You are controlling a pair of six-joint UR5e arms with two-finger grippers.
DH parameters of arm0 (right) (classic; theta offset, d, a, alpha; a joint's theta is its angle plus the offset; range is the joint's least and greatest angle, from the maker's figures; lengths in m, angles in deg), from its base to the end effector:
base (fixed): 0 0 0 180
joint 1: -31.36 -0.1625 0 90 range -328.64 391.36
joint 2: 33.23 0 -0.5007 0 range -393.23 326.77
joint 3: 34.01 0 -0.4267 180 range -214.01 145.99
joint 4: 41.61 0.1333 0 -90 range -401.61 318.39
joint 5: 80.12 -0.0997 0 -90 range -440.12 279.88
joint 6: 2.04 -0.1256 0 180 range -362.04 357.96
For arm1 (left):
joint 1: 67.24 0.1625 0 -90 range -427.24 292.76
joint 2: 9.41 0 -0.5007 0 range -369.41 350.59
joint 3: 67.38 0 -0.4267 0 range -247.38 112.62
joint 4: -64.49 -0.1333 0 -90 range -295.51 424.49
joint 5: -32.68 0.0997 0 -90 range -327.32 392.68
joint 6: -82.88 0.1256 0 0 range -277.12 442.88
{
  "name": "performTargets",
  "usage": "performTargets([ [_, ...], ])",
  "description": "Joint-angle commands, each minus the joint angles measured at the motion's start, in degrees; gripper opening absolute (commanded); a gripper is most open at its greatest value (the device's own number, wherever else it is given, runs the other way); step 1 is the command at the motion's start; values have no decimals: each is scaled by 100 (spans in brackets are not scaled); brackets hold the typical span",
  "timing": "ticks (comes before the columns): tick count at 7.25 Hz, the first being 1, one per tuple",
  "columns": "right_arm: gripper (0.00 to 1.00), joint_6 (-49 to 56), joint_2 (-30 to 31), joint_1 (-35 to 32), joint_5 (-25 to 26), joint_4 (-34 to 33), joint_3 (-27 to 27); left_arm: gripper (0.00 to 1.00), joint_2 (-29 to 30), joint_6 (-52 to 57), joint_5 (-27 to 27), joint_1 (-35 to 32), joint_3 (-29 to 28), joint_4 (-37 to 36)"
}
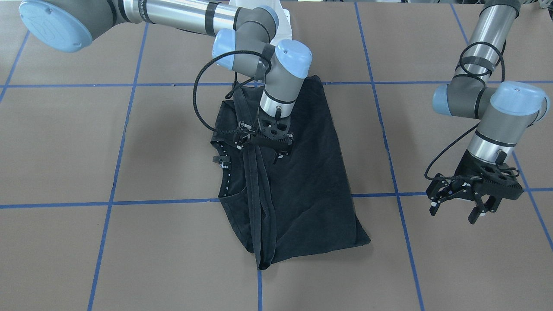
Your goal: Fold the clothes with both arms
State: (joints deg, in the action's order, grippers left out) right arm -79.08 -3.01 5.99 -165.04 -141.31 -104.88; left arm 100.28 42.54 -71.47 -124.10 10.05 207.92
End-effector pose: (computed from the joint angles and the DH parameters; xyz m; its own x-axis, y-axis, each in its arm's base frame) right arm -0.7570 -0.5188 0.1926 0.8601 0.1606 0.4842 -0.2822 0.9405 0.1893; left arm 0.3226 -0.6817 0.5541 0.7042 0.2734 -0.6553 0.2454 0.7723 0.5859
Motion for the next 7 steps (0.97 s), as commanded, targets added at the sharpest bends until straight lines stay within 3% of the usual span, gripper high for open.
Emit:
performTargets([
  [1, 100, 85, -60, -3, 1, 12, 381, 100, 0, 0, 0, 0, 0, 0],
  [7, 100, 76, -156, 6, -7, 47, 618, 100, 0, 0, 0, 0, -9, 9],
])
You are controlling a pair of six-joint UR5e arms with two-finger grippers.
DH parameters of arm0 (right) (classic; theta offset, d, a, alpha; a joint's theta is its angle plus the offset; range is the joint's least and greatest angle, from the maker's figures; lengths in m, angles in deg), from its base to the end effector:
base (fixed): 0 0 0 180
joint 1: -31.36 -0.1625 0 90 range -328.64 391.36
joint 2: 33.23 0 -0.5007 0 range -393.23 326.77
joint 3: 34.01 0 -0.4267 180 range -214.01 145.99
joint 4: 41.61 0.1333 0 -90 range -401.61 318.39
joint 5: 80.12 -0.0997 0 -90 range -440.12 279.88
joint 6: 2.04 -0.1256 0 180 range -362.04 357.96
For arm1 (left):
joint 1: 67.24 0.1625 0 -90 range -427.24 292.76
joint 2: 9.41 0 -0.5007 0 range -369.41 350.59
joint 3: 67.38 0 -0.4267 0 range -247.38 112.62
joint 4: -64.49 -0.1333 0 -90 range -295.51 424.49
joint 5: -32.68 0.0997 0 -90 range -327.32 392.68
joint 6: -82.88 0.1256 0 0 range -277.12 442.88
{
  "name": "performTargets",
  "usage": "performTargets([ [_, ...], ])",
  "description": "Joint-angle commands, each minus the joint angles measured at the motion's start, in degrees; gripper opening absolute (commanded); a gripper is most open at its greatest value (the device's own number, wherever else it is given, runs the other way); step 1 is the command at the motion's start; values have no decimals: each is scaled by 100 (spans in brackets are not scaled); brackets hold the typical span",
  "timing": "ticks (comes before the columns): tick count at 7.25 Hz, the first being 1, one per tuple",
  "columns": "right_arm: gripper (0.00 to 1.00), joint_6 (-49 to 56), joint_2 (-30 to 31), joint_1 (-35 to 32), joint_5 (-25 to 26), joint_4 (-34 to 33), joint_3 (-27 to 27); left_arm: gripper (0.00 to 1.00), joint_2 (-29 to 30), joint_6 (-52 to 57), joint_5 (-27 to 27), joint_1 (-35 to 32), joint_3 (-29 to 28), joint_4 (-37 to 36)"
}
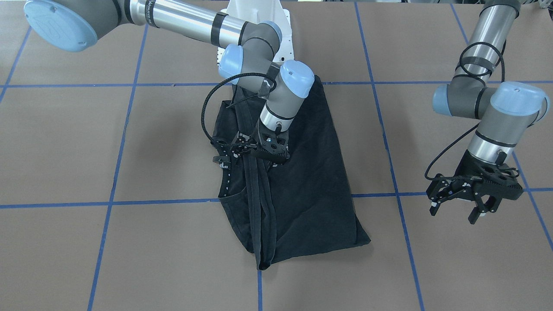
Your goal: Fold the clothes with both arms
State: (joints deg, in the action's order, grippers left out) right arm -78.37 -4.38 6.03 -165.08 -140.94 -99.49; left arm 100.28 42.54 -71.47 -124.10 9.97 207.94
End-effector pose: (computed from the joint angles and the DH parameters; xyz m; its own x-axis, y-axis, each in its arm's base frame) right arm -0.7761 -0.5270 0.2150 0.8898 0.1607 0.4272 -0.2597 0.9480 0.1842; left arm 0.3226 -0.6818 0.5549 0.7045 0.2728 -0.6551 0.2450 0.7728 0.5854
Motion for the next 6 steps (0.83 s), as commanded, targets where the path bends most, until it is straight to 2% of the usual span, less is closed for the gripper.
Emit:
performTargets([
  [1, 100, 4, -29, 11, -3, 10, 97, 100, 0, 0, 0, 0, 0, -2],
  [6, 100, 705, -2, -33, -38, -235, 98, 100, 0, -26, 0, 0, 0, -2],
])
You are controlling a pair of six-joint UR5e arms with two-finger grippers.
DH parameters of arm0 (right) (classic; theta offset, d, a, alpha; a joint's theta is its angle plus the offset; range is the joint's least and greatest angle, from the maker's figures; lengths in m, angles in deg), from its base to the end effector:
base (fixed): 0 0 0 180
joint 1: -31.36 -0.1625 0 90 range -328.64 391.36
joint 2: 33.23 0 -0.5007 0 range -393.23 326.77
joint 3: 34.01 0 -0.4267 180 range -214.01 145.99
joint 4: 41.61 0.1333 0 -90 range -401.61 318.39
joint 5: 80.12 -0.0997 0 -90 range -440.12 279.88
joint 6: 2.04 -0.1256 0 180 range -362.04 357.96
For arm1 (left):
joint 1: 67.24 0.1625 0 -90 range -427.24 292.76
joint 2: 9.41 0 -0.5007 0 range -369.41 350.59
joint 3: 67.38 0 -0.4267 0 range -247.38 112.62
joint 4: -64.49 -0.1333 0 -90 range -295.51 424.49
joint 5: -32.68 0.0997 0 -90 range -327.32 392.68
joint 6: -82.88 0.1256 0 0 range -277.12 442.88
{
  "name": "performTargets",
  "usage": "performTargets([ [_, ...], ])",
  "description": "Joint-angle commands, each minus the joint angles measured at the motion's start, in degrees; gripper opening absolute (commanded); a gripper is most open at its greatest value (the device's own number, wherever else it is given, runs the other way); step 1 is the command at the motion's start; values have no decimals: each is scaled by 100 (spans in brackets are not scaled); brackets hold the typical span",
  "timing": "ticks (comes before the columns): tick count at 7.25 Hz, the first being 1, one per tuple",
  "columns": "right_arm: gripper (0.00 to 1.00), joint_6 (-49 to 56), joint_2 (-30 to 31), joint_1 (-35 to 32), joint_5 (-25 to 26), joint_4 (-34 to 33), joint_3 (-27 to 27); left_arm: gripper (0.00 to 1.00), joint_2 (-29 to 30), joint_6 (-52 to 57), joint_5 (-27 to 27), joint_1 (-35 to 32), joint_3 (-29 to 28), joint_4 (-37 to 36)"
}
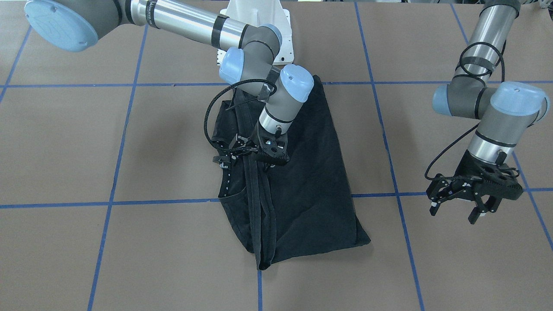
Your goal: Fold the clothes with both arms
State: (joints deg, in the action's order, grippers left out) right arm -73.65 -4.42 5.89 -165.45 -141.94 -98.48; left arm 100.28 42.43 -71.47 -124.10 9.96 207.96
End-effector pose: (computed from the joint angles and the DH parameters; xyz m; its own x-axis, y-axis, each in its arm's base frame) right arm -0.7771 -0.5291 0.2255 0.9195 0.0897 0.3828 -0.1791 0.9623 0.2048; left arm 0.3226 -0.6818 0.5549 0.7040 0.2715 -0.6563 0.2464 0.7733 0.5842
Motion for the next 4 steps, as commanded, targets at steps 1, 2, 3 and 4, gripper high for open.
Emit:
performTargets([
  [1, 100, 436, 11, -89, -2, -284, -12, 100, 0, -16, 0, 0, 0, 5],
  [2, 100, 542, 19, -160, -2, -303, -12, 100, 0, -16, 0, 0, 0, 5],
  [3, 100, 770, 46, -230, -11, -477, -56, 100, 0, -16, 0, 0, 0, 5],
  [4, 100, 981, 150, -309, -2, -688, -222, 100, 0, -16, 0, 0, 0, 5],
])
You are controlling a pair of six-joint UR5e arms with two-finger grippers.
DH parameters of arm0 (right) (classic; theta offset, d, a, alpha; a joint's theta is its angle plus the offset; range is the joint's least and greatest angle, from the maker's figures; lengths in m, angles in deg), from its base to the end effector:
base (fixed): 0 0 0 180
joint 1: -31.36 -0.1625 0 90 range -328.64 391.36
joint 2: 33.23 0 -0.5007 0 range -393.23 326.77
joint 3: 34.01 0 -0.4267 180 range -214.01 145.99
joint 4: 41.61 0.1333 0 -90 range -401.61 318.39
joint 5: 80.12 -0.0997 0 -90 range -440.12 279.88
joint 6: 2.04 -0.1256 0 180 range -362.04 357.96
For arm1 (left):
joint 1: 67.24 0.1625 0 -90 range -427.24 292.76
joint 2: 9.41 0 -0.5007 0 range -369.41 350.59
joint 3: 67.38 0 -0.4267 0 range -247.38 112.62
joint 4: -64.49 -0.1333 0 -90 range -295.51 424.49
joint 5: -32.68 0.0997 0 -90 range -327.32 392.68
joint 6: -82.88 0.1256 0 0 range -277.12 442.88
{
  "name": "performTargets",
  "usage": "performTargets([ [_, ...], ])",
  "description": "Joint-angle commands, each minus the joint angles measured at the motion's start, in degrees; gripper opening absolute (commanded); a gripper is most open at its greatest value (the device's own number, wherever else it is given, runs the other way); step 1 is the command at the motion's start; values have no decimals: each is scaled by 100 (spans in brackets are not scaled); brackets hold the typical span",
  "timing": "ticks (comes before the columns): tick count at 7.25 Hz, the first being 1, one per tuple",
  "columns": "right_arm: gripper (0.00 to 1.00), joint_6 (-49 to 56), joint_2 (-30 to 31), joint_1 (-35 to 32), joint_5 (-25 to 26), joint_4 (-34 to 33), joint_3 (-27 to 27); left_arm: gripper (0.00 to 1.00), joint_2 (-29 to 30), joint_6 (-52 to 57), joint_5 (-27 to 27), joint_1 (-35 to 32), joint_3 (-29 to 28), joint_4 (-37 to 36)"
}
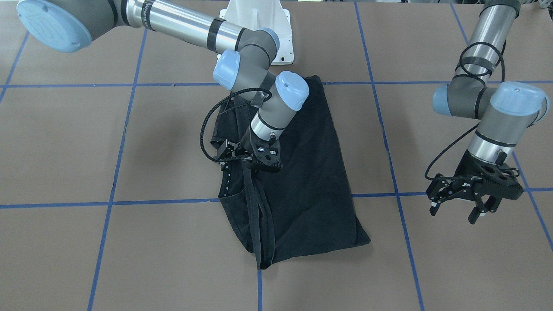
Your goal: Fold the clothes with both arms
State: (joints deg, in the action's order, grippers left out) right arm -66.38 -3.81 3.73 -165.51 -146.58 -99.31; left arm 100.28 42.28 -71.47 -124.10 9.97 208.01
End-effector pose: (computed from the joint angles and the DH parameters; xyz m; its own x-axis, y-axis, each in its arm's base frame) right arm -0.7483 -0.5536 0.2397 0.9572 0.0138 0.2892 -0.0812 0.9716 0.2222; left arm 0.3226 -0.6818 0.5547 0.7030 0.2700 -0.6580 0.2486 0.7735 0.5830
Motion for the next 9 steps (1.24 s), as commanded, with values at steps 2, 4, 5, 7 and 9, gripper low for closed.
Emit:
performTargets([
  [2, 100, 597, 1113, -164, 30, -244, -1242, 100, 0, 0, 0, 9, -9, 0],
  [4, 100, 669, 1566, -190, 13, -244, -1809, 100, 0, 0, 0, 9, -18, 0],
  [5, 100, 661, 1419, -199, -48, -244, -1985, 100, 0, 0, 0, 0, -26, 0],
  [7, 100, 94, 849, -156, -539, -156, -1987, 100, 0, 0, 0, 9, -53, 0],
  [9, 100, -366, 784, 264, -567, -164, -1943, 100, 9, 8, 0, 9, -62, 0],
])
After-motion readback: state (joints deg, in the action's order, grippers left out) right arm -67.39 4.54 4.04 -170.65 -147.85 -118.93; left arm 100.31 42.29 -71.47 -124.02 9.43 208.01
